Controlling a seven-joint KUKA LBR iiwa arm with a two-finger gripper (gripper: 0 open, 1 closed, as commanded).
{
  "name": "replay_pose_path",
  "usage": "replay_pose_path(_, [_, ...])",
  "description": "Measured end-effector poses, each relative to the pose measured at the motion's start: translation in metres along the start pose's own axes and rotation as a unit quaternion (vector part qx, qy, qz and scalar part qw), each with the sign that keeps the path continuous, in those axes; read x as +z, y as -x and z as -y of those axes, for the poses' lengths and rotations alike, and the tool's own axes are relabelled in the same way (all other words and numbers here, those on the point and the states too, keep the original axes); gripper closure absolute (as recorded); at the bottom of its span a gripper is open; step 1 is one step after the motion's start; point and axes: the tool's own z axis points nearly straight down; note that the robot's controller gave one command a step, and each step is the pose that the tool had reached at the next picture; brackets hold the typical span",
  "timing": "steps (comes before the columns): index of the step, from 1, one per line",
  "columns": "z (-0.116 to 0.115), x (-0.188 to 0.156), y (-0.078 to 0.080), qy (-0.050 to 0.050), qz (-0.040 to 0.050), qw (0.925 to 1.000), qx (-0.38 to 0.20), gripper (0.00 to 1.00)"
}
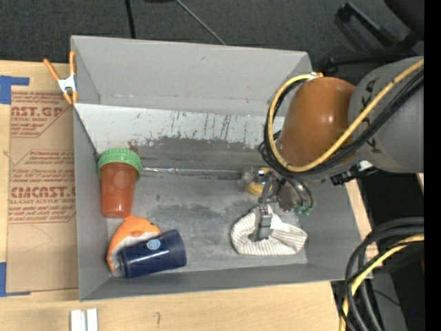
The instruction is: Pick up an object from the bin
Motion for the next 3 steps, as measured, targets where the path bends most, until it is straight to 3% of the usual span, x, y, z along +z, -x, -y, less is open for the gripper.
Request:
replay_pose_path(1, [0.000,-0.004,0.002,0.000,0.0039,1.0000,0.000,0.00])
replay_pose_path(2, [0.024,0.027,0.002,0.000,0.0075,0.9993,-0.036,0.00])
replay_pose_path(3, [0.033,0.040,0.002,-0.001,0.0066,0.9989,-0.047,0.00])
